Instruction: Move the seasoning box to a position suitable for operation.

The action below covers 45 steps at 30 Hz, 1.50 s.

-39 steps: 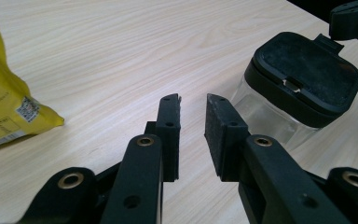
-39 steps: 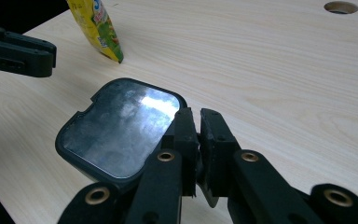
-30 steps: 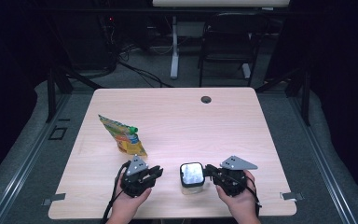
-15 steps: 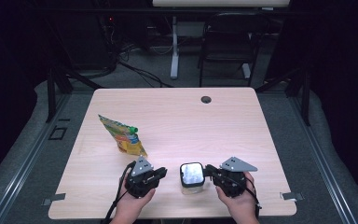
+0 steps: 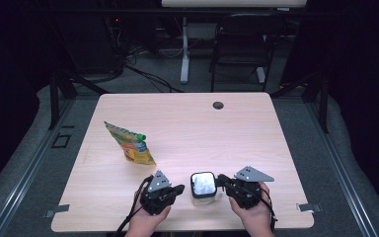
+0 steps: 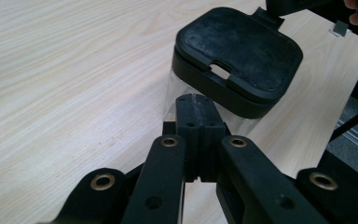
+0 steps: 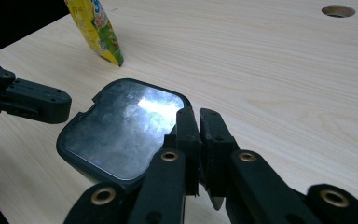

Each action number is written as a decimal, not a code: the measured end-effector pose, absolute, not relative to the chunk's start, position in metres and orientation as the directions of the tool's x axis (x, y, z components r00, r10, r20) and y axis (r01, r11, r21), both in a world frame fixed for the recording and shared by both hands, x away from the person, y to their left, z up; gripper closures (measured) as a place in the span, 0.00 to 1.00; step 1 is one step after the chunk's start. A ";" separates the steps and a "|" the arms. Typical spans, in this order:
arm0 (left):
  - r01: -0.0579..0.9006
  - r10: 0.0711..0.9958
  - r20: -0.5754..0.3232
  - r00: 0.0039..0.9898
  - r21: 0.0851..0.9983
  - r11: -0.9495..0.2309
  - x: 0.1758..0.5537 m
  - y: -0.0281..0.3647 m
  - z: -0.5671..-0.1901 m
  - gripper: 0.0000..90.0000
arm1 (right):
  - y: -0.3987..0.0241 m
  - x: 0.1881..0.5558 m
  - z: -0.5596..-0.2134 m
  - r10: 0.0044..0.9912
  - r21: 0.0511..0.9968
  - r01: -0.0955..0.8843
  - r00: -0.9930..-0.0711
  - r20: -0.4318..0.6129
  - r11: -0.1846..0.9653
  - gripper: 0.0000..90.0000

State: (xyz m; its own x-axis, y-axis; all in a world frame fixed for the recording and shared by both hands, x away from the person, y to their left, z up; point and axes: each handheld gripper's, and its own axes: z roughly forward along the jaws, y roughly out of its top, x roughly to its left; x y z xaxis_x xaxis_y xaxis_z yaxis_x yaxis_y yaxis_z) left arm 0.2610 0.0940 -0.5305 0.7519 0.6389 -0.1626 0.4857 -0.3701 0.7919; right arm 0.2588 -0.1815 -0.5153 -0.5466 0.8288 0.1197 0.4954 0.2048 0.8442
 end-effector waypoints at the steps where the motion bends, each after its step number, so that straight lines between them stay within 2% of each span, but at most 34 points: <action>1: 0.484 0.635 -0.164 0.755 0.792 -0.371 0.260 0.092 -0.531 1.00 | -0.182 0.259 -0.515 0.828 0.844 0.496 -0.547 0.121 0.204 0.97; 21: 0.468 0.596 -0.159 0.787 0.783 -0.410 0.259 0.080 -0.532 1.00 | -0.182 0.259 -0.516 0.827 0.848 0.495 -0.546 0.134 0.189 0.97; 45: 0.461 0.591 -0.169 0.789 0.799 -0.387 0.258 0.077 -0.524 1.00 | -0.183 0.258 -0.518 0.832 0.854 0.491 -0.537 0.143 0.170 0.97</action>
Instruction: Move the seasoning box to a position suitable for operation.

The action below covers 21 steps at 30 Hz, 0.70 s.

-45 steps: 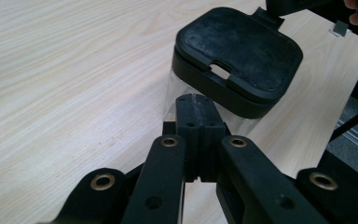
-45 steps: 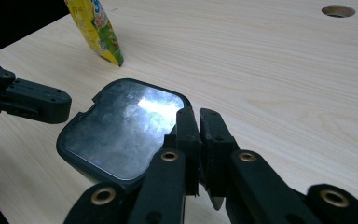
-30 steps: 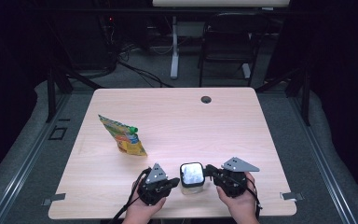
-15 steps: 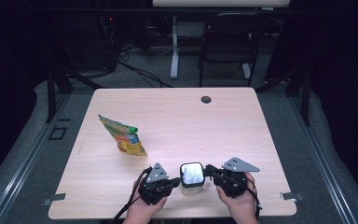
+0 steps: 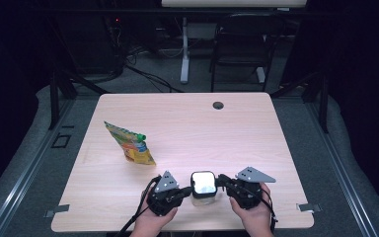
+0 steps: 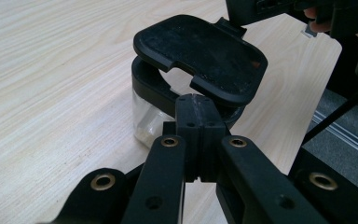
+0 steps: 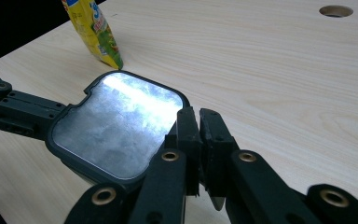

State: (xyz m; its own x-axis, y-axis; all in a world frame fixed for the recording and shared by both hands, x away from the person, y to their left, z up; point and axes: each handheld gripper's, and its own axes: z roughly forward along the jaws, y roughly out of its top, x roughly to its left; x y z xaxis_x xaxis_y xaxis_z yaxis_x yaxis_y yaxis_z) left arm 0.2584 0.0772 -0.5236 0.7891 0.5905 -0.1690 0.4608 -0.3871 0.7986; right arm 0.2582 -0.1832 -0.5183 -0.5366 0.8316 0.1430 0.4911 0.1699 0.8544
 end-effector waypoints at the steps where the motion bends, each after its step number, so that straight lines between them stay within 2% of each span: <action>1: 0.458 0.588 -0.168 0.791 0.799 -0.388 0.258 0.077 -0.523 1.00 | -0.183 0.258 -0.519 0.832 0.856 0.489 -0.536 0.141 0.170 0.97; 12: 0.443 0.577 -0.170 0.799 0.815 -0.373 0.261 0.076 -0.519 1.00 | -0.181 0.257 -0.515 0.833 0.854 0.486 -0.538 0.128 0.183 0.87; 18: 0.432 0.567 -0.168 0.807 0.822 -0.371 0.264 0.073 -0.516 1.00 | -0.179 0.249 -0.503 0.822 0.853 0.466 -0.563 0.080 0.236 0.80; 21: 0.428 0.568 -0.162 0.807 0.823 -0.373 0.265 0.072 -0.514 1.00 | -0.179 0.240 -0.500 0.811 0.866 0.419 -0.584 0.029 0.271 0.74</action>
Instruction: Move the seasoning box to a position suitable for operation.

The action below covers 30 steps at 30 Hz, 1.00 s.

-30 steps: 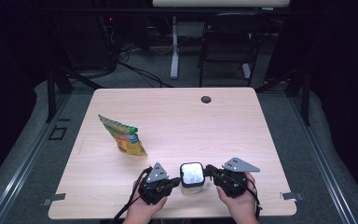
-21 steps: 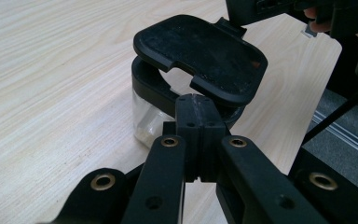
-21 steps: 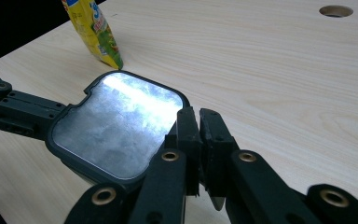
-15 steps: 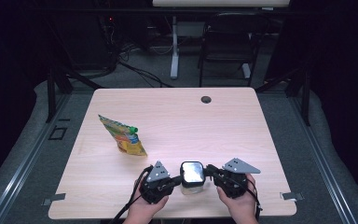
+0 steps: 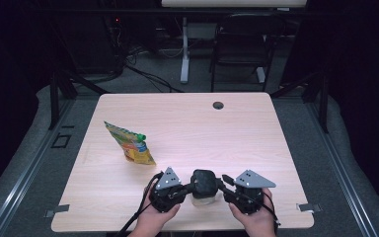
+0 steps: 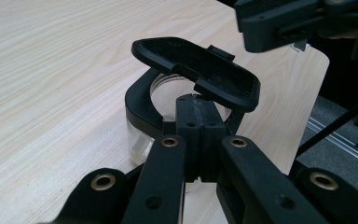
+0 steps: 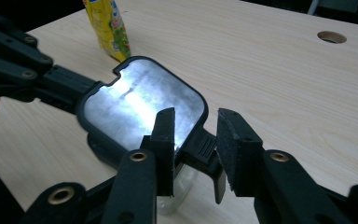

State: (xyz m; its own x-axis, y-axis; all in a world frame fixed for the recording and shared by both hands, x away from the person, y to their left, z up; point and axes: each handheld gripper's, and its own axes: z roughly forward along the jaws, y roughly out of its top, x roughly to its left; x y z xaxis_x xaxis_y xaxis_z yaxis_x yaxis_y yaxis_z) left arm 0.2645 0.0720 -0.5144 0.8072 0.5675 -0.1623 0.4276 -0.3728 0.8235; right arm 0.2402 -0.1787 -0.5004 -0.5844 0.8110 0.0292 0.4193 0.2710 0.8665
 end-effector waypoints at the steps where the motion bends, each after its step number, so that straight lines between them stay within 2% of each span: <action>1: 0.427 0.565 -0.166 0.809 0.825 -0.369 0.265 0.071 -0.514 1.00 | -0.179 0.234 -0.500 0.804 0.869 0.420 -0.593 0.044 0.262 0.71; 3: 0.424 0.566 -0.160 0.809 0.826 -0.372 0.266 0.071 -0.512 1.00 | -0.178 0.232 -0.500 0.804 0.874 0.413 -0.593 0.046 0.255 0.70; 5: 0.423 0.567 -0.160 0.808 0.827 -0.370 0.266 0.069 -0.510 1.00 | -0.176 0.224 -0.502 0.806 0.879 0.400 -0.591 0.030 0.260 0.64; 12: 0.408 0.562 -0.142 0.815 0.830 -0.381 0.267 0.064 -0.505 1.00 | -0.176 0.218 -0.508 0.801 0.874 0.399 -0.598 0.020 0.277 0.57; 22: 0.397 0.562 -0.138 0.815 0.840 -0.370 0.268 0.061 -0.499 1.00 | -0.166 0.220 -0.521 0.800 0.869 0.392 -0.601 -0.007 0.302 0.53; 30: 0.405 0.572 -0.130 0.810 0.830 -0.383 0.269 0.062 -0.506 1.00 | -0.154 0.221 -0.524 0.809 0.876 0.339 -0.580 -0.093 0.343 0.53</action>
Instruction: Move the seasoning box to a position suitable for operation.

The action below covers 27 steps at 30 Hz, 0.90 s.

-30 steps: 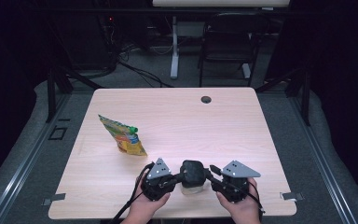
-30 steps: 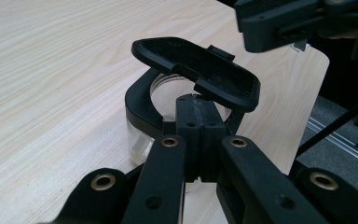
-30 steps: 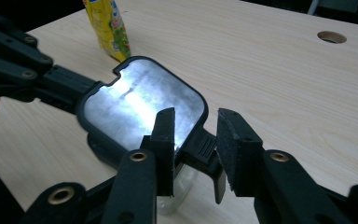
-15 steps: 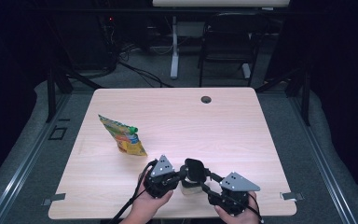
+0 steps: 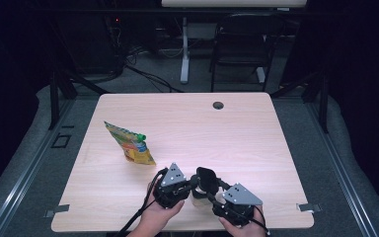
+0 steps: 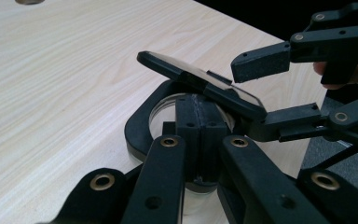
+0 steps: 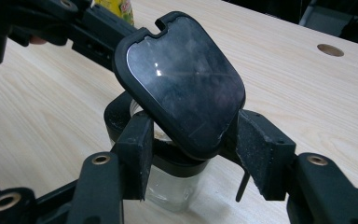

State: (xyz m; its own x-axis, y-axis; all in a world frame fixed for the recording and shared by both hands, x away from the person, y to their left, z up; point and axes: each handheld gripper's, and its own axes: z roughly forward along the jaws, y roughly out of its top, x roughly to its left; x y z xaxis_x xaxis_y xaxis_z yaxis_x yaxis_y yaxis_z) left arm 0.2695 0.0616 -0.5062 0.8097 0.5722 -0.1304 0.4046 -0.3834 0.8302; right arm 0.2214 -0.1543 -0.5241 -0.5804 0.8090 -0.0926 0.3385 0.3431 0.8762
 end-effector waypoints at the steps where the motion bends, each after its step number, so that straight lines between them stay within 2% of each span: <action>1: 0.409 0.578 -0.128 0.806 0.826 -0.388 0.270 0.062 -0.508 1.00 | -0.153 0.222 -0.525 0.811 0.878 0.336 -0.578 -0.092 0.340 0.53; 8: 0.423 0.582 -0.138 0.801 0.819 -0.388 0.272 0.062 -0.516 1.00 | -0.152 0.218 -0.523 0.808 0.883 0.311 -0.578 -0.117 0.351 0.58; 22: 0.411 0.577 -0.123 0.807 0.819 -0.401 0.271 0.061 -0.520 1.00 | -0.161 0.213 -0.516 0.834 0.907 0.314 -0.547 -0.069 0.281 0.72; 27: 0.409 0.574 -0.122 0.809 0.820 -0.401 0.271 0.061 -0.521 1.00 | -0.167 0.213 -0.513 0.843 0.912 0.327 -0.537 -0.037 0.248 0.84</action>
State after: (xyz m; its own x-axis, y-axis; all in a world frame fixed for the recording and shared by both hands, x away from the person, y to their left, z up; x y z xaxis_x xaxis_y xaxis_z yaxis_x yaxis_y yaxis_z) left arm 0.2714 0.0606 -0.5206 0.8093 0.5745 -0.1224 0.4088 -0.4013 0.8197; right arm 0.2132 -0.1672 -0.5129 -0.5371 0.8427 -0.0369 0.3268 0.2482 0.9119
